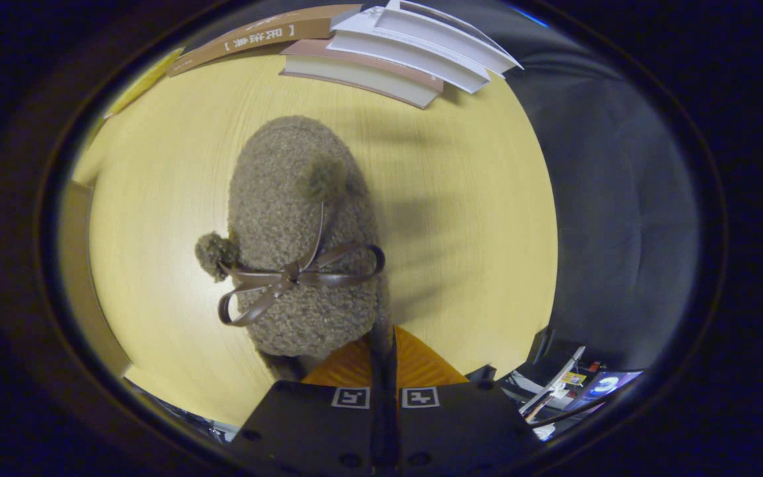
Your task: Open the storage box then place both shoes into the box .Put the left shoe in first, then the right shoe, with the right side of both shoes facing outward in a uniform manner.
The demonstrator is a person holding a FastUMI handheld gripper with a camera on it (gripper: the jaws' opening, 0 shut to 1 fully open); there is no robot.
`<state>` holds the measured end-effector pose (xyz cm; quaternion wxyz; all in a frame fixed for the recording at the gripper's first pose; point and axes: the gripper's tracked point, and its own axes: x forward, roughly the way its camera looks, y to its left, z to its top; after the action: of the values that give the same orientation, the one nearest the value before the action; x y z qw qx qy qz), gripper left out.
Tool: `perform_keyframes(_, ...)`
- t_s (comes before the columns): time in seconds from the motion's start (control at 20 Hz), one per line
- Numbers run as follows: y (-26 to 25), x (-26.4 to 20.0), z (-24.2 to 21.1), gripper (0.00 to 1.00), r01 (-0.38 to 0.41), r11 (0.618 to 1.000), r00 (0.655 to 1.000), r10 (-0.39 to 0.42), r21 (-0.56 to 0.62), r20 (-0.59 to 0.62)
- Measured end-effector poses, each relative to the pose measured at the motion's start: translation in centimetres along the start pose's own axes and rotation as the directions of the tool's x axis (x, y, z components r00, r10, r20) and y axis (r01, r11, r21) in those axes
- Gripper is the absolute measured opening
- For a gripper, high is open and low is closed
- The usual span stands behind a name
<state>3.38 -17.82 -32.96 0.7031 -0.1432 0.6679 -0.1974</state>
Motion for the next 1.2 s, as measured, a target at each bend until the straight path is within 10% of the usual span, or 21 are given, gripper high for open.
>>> perform_keyframes(1.2,5.2,-22.5,-2.4,0.03,0.263,0.965,0.94,-0.26,0.014,0.219)
